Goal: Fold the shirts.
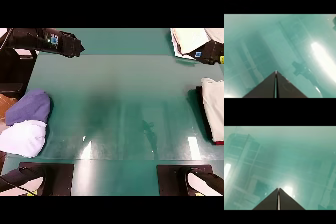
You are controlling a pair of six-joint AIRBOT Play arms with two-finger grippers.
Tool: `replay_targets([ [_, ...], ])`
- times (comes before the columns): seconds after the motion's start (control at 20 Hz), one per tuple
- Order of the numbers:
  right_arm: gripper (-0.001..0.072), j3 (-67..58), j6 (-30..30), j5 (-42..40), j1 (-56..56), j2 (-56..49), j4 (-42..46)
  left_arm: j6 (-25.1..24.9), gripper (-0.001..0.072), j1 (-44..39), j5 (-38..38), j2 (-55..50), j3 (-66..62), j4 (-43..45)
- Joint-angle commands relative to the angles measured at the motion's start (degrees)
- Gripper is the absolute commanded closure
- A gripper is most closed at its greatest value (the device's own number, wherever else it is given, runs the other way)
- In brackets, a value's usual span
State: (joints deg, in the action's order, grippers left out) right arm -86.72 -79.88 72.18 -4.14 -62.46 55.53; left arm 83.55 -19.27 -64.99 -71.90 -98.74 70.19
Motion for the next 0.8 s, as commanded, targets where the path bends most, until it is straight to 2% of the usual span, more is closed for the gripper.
replay_targets([
  [0.0,0.0695,-0.07,-0.02,-0.17,-0.07,0.02,-0.02,0.02,0.0685,0.02,0.02,0.0,0.0,0.0],
  [0.6,0.0695,-0.07,0.0,0.04,-0.07,0.02,-0.02,0.04,0.0685,0.02,0.02,0.0,0.0,-0.02],
  [0.7,0.0695,-0.07,-0.02,0.09,-0.07,0.02,-0.02,-0.11,0.0685,0.02,3.41,0.0,0.0,0.55],
  [0.75,0.0695,-0.07,-0.02,0.39,-0.07,0.02,-0.02,-1.79,0.0684,0.28,4.07,0.09,-0.02,3.41],
])
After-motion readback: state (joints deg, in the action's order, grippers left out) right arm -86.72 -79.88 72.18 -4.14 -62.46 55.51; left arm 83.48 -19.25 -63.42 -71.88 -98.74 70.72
